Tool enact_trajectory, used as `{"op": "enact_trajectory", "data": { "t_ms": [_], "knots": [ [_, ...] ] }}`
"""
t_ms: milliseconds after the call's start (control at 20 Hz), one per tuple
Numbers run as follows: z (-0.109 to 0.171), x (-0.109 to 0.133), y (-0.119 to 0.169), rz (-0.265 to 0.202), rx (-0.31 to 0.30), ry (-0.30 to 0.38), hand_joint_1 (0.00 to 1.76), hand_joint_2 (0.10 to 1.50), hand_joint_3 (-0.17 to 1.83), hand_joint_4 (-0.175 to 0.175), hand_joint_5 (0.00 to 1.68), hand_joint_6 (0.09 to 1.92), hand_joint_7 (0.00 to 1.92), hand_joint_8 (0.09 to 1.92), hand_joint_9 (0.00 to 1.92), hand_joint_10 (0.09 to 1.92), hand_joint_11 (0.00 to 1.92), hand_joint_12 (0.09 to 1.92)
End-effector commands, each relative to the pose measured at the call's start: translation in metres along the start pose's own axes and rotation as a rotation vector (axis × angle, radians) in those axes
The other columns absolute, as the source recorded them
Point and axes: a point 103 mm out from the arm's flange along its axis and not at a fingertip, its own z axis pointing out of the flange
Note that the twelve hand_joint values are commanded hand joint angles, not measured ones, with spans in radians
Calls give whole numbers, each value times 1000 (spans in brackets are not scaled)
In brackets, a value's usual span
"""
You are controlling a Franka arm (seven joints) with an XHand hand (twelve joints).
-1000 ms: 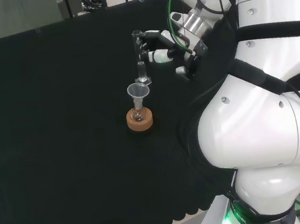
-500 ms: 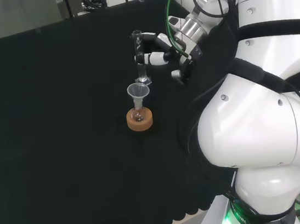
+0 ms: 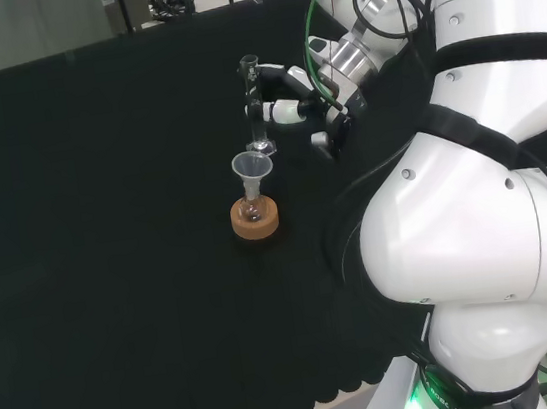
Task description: Pick up the graduated cylinder.
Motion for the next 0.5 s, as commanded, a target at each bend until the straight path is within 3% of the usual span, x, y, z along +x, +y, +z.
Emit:
{"op": "enact_trajectory", "data": {
  "t_ms": [50, 500],
  "knots": [
    [3, -2, 4, -2, -7, 27, 1033, 1036, -175, -22, 485, 87, 476, 573, 663, 491, 387, 1289],
    [10, -6, 6, 3, -12, 36, 1058, 1043, -175, 2, 661, 101, 626, 518, 806, 445, 494, 1246]
  ]
}}
